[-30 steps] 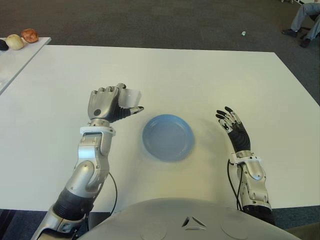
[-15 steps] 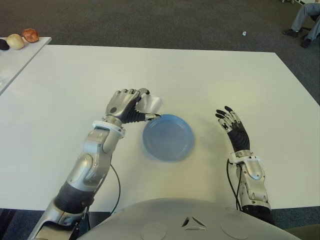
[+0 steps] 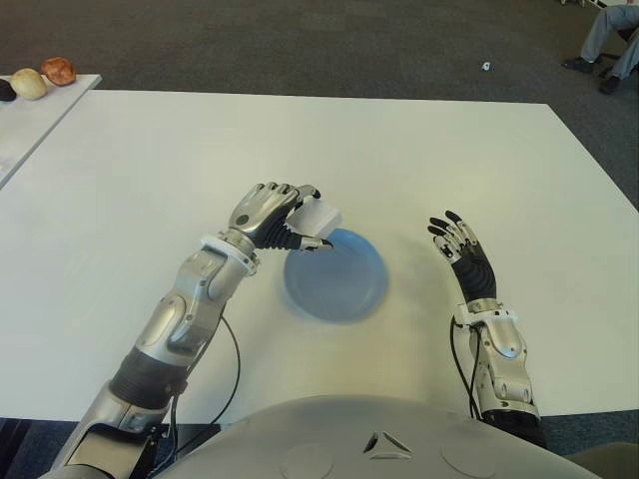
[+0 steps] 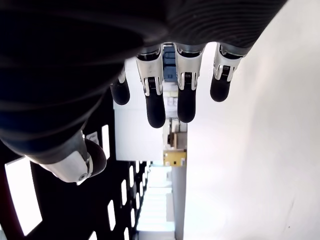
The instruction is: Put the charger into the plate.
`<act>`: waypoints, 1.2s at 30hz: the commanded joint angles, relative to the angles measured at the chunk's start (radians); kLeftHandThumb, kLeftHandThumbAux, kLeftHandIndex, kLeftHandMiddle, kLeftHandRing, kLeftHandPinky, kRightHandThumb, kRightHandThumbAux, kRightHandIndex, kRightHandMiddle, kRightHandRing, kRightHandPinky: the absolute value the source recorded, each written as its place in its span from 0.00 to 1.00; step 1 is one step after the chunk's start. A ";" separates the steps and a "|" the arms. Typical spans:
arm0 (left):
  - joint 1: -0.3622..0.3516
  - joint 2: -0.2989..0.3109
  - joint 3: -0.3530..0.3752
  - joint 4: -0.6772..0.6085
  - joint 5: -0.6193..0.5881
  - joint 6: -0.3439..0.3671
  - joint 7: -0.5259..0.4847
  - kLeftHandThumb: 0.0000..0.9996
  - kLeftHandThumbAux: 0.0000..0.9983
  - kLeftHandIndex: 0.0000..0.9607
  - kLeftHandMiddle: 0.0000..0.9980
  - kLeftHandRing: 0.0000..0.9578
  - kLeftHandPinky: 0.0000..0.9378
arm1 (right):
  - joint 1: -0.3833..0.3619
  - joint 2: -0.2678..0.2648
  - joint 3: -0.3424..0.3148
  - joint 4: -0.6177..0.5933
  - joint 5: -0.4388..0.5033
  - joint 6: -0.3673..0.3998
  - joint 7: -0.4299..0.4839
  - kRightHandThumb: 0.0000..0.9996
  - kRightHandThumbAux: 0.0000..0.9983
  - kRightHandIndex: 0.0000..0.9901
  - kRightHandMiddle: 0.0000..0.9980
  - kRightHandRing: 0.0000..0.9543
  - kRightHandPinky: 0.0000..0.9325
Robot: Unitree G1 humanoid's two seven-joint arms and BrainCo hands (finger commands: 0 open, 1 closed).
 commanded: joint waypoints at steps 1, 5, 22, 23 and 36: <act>-0.012 -0.008 -0.024 0.026 -0.022 -0.035 -0.002 0.86 0.67 0.42 0.54 0.89 0.86 | 0.010 0.003 0.004 -0.008 -0.009 0.024 -0.010 0.00 0.57 0.09 0.22 0.18 0.10; -0.011 -0.012 -0.030 0.027 -0.028 -0.046 -0.006 0.86 0.67 0.42 0.54 0.89 0.87 | 0.013 0.003 0.006 -0.015 -0.009 0.030 -0.014 0.00 0.56 0.09 0.22 0.18 0.11; -0.036 -0.025 -0.075 0.086 0.001 -0.133 0.051 0.86 0.67 0.42 0.54 0.89 0.87 | 0.015 0.003 0.009 -0.035 -0.009 0.050 -0.027 0.00 0.57 0.09 0.23 0.18 0.10; -0.038 -0.025 -0.077 0.093 0.002 -0.144 0.059 0.86 0.67 0.42 0.54 0.89 0.87 | 0.015 0.002 0.009 -0.036 -0.010 0.050 -0.028 0.00 0.57 0.09 0.23 0.18 0.10; -0.046 -0.034 -0.097 0.144 0.003 -0.223 0.117 0.85 0.66 0.43 0.56 0.72 0.71 | 0.018 0.005 0.013 -0.050 -0.021 0.052 -0.039 0.00 0.58 0.08 0.23 0.19 0.09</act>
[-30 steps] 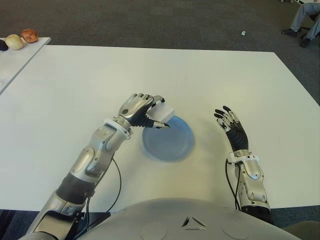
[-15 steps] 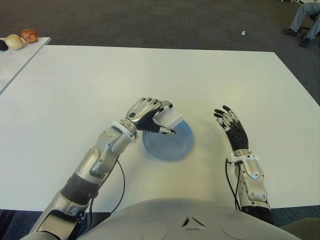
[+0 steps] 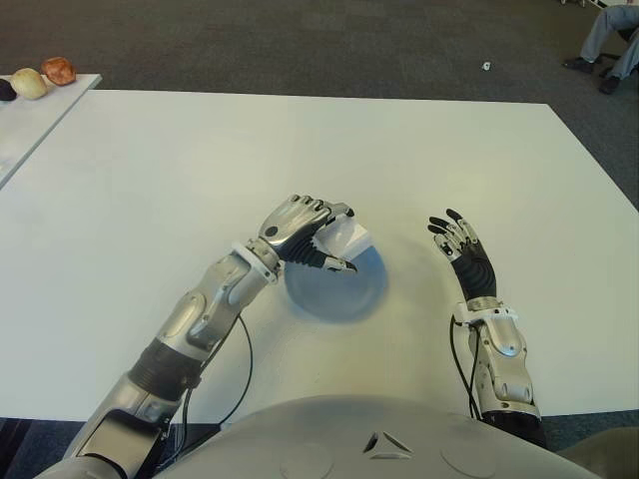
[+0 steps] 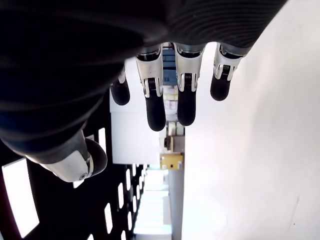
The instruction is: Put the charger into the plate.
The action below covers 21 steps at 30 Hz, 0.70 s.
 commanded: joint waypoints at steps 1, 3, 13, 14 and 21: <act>-0.014 0.013 -0.011 0.022 0.009 -0.024 0.002 0.85 0.66 0.43 0.56 0.69 0.68 | 0.011 0.005 0.002 -0.003 -0.006 0.015 -0.006 0.00 0.58 0.08 0.23 0.19 0.09; -0.014 0.034 -0.018 0.004 0.022 -0.018 -0.043 0.60 0.51 0.28 0.31 0.35 0.37 | 0.012 0.005 0.002 -0.003 -0.007 0.013 -0.006 0.00 0.58 0.07 0.23 0.19 0.09; -0.011 0.093 -0.018 -0.104 0.036 0.044 -0.245 0.31 0.25 0.01 0.01 0.01 0.01 | 0.016 0.002 -0.003 -0.004 0.004 0.015 0.002 0.00 0.62 0.06 0.23 0.19 0.08; -0.014 0.096 -0.018 -0.108 0.032 0.047 -0.257 0.30 0.23 0.01 0.00 0.01 0.01 | 0.016 0.002 -0.004 -0.004 0.005 0.015 0.002 0.00 0.63 0.06 0.23 0.19 0.08; -0.024 0.106 -0.016 -0.134 0.026 0.059 -0.328 0.25 0.18 0.00 0.00 0.00 0.00 | 0.019 0.001 -0.006 -0.009 0.010 0.016 0.005 0.01 0.64 0.05 0.23 0.19 0.07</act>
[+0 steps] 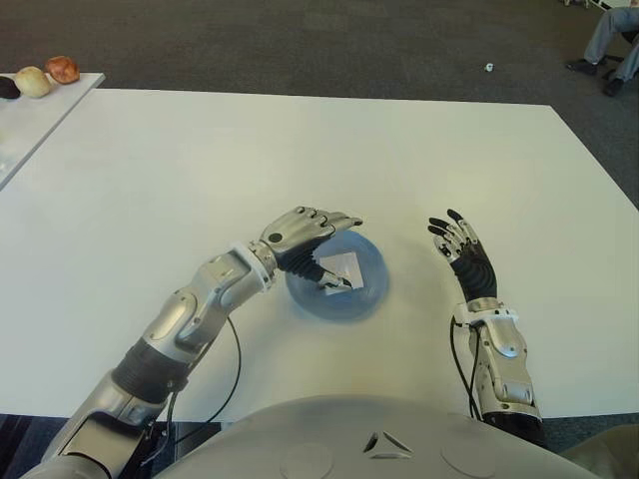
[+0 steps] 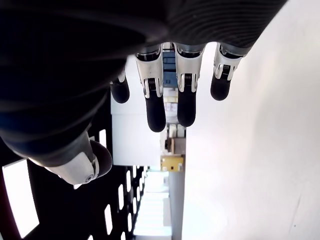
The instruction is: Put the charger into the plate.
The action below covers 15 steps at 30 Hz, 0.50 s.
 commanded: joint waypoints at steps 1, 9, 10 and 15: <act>-0.016 0.013 -0.003 -0.015 -0.003 0.013 -0.051 0.25 0.18 0.00 0.00 0.00 0.00 | 0.014 0.000 -0.006 -0.007 0.008 0.018 0.004 0.01 0.64 0.05 0.24 0.19 0.06; -0.013 0.012 -0.001 -0.040 0.006 0.027 -0.075 0.30 0.24 0.00 0.00 0.00 0.00 | 0.020 -0.005 -0.009 -0.013 0.011 0.023 0.008 0.01 0.63 0.04 0.25 0.20 0.06; -0.013 0.012 0.000 -0.043 0.007 0.029 -0.077 0.31 0.25 0.00 0.00 0.00 0.00 | 0.020 -0.006 -0.009 -0.012 0.011 0.021 0.009 0.01 0.63 0.03 0.25 0.21 0.06; -0.011 0.008 -0.001 -0.055 0.014 0.041 -0.081 0.33 0.28 0.00 0.00 0.00 0.00 | 0.021 -0.010 -0.011 -0.007 0.011 0.010 0.016 0.00 0.63 0.03 0.25 0.21 0.06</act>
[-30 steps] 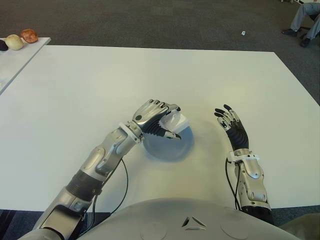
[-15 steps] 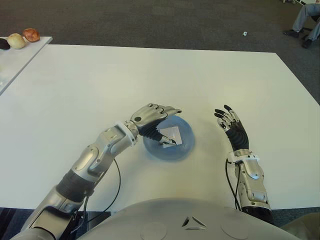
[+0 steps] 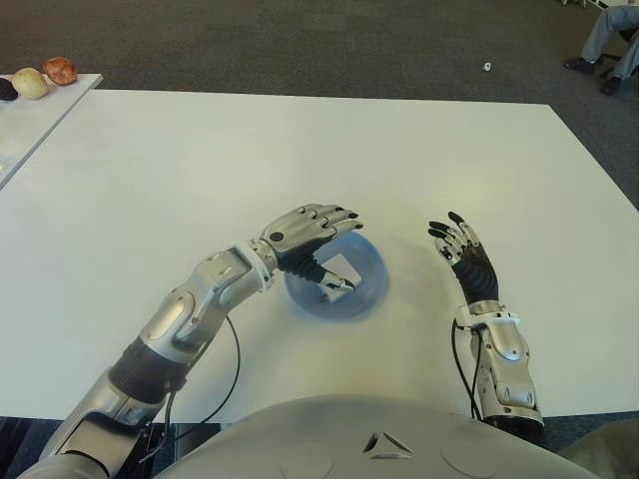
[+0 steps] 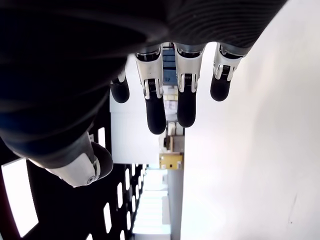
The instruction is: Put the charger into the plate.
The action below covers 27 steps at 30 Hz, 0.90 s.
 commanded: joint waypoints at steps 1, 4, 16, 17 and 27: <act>-0.003 0.002 -0.002 -0.010 0.013 0.018 -0.024 0.33 0.28 0.00 0.00 0.00 0.00 | 0.005 -0.007 -0.008 0.005 0.003 0.001 0.009 0.00 0.63 0.03 0.25 0.21 0.06; -0.004 0.002 0.000 -0.018 0.013 0.023 -0.027 0.33 0.29 0.01 0.00 0.00 0.00 | 0.006 -0.007 -0.009 0.008 0.002 -0.003 0.010 0.00 0.63 0.03 0.25 0.21 0.05; -0.013 -0.018 0.031 -0.035 -0.016 0.030 0.010 0.32 0.33 0.03 0.00 0.00 0.00 | 0.007 -0.003 -0.010 0.010 0.000 -0.016 0.013 0.00 0.63 0.03 0.26 0.22 0.04; -0.013 -0.024 0.036 -0.034 -0.024 0.032 0.016 0.31 0.34 0.03 0.00 0.00 0.00 | 0.007 -0.004 -0.010 0.011 -0.001 -0.018 0.013 0.00 0.63 0.03 0.26 0.22 0.04; -0.023 -0.186 0.129 0.091 -0.213 0.033 0.211 0.36 0.48 0.13 0.12 0.09 0.13 | 0.004 -0.007 -0.011 0.023 -0.005 -0.030 0.016 0.00 0.61 0.04 0.25 0.21 0.04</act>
